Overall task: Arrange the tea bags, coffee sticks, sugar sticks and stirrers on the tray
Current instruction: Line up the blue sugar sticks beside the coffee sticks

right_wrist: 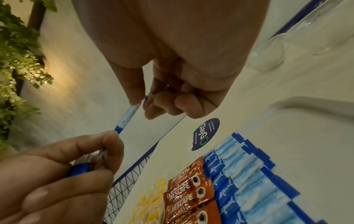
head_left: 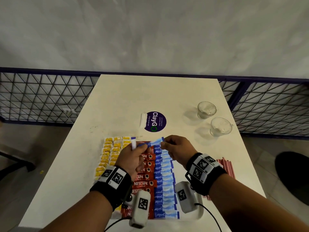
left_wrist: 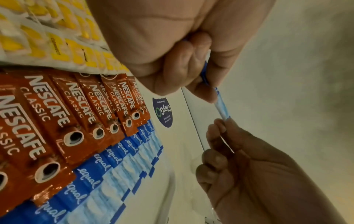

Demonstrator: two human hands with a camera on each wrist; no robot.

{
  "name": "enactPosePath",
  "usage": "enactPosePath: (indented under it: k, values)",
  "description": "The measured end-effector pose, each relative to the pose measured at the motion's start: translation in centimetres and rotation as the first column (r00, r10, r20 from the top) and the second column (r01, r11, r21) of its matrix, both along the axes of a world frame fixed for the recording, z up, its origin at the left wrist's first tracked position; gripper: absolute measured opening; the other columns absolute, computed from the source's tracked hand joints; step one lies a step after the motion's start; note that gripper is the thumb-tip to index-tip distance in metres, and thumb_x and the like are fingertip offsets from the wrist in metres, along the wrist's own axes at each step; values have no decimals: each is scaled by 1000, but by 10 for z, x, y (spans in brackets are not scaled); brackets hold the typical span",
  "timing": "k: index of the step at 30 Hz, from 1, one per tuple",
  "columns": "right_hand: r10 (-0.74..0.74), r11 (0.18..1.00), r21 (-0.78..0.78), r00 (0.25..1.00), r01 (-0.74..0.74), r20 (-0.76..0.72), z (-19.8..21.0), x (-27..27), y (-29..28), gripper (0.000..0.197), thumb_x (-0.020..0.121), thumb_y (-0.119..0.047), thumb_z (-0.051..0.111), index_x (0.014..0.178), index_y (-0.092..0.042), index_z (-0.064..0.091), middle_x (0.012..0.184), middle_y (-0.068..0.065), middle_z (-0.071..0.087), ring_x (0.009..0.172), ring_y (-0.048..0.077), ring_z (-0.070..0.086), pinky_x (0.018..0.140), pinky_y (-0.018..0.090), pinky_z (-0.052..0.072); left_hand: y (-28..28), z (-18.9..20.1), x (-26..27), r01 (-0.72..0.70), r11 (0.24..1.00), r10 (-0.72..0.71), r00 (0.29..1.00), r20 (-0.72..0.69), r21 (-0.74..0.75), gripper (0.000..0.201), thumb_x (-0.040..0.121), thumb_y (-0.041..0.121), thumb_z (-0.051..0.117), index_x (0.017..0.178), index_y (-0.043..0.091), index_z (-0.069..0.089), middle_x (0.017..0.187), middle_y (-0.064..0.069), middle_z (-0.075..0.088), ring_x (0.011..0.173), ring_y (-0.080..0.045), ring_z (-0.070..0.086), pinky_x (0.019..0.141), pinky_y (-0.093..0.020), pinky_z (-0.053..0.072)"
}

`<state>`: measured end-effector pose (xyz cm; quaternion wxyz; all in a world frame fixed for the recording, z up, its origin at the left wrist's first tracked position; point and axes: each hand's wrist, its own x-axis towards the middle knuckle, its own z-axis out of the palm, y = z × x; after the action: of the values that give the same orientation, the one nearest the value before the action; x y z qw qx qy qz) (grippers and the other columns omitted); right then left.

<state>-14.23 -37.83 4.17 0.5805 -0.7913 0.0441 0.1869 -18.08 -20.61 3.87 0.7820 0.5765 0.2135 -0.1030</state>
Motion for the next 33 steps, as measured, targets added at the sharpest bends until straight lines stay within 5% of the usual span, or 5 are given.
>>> enactPosePath:
  k: [8, 12, 16, 26, 33]
  values:
    - [-173, 971, 150, 980, 187, -102, -16, -1, -11, 13, 83, -16, 69, 72, -10, 67, 60, 3, 61, 43, 17, 39, 45, 24, 34, 6, -5, 10, 147, 971, -148, 989, -5, 187, 10, 95, 14, 56, 89, 9, 63, 74, -9, 67, 31, -8, 27, 37, -16, 22]
    - [-310, 924, 125, 898, 363, -313, -42, -3, -29, 12, 86, -9, 66, 74, -7, 68, 69, 8, 67, 43, 16, 29, 48, 23, 24, 50, -19, 18, 122, 864, -85, 992, -97, 489, 24, 92, 31, 62, 71, 19, 66, 78, -12, 70, 32, -14, 31, 43, -21, 27]
    - [-341, 930, -21, 838, 367, -426, -66, -10, -37, 11, 88, -10, 64, 79, -6, 68, 74, 7, 68, 39, 15, 30, 42, 19, 26, 98, -32, 14, 121, 759, -2, 983, -184, 640, 21, 91, 33, 62, 83, 15, 69, 85, -17, 71, 41, -22, 34, 46, -25, 31]
    - [-327, 945, -131, 837, 301, -439, -85, -10, -27, 11, 87, -9, 65, 76, -9, 65, 74, 9, 64, 38, 14, 42, 39, 21, 32, 132, -47, 3, 154, 762, -2, 972, -235, 629, 24, 94, 30, 59, 79, 12, 65, 88, -13, 72, 40, -22, 30, 48, -23, 29]
    - [-329, 939, -237, 853, 250, -405, -95, -8, -25, 10, 80, -18, 75, 81, -9, 69, 56, 4, 51, 45, 19, 40, 45, 25, 33, 134, -50, 3, 158, 772, -5, 970, -244, 615, 22, 93, 29, 61, 79, 12, 65, 88, -21, 70, 38, -20, 29, 45, -23, 28]
